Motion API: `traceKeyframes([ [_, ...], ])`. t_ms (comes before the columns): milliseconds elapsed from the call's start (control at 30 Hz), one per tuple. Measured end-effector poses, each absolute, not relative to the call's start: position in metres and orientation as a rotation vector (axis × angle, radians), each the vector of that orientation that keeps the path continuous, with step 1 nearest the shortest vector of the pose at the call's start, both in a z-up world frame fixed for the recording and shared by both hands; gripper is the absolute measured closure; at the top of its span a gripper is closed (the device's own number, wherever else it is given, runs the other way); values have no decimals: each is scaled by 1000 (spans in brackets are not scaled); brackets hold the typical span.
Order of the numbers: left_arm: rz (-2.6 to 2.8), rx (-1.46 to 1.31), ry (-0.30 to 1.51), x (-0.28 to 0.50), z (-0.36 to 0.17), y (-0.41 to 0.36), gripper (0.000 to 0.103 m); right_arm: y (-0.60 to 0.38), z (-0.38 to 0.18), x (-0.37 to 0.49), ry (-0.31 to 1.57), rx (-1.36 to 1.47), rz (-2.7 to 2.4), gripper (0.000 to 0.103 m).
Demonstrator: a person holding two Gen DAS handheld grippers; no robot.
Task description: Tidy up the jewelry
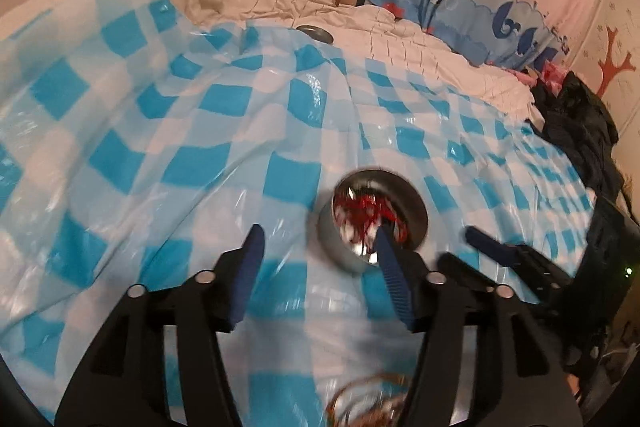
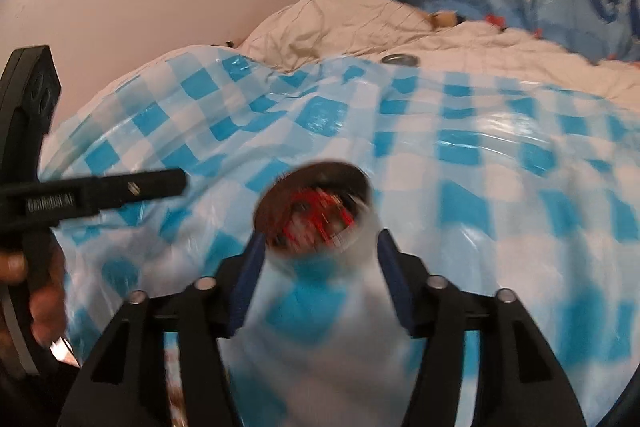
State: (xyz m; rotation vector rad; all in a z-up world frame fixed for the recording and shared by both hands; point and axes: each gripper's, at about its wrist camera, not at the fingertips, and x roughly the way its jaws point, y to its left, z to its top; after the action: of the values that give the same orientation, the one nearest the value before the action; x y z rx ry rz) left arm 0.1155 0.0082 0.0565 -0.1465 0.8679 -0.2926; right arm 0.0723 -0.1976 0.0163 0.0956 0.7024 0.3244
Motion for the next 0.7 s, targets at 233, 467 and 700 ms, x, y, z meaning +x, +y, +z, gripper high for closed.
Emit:
traceKeyframes([
  [233, -285, -192, 812, 43, 62, 19, 23, -231, -2, 10, 691, 103, 76, 25],
  [467, -301, -188, 808, 40, 61, 9, 19, -244, -17, 0, 644, 135, -73, 19],
  [700, -326, -166, 795, 37, 65, -1, 18, -248, -19, -3, 650, 144, -95, 13],
])
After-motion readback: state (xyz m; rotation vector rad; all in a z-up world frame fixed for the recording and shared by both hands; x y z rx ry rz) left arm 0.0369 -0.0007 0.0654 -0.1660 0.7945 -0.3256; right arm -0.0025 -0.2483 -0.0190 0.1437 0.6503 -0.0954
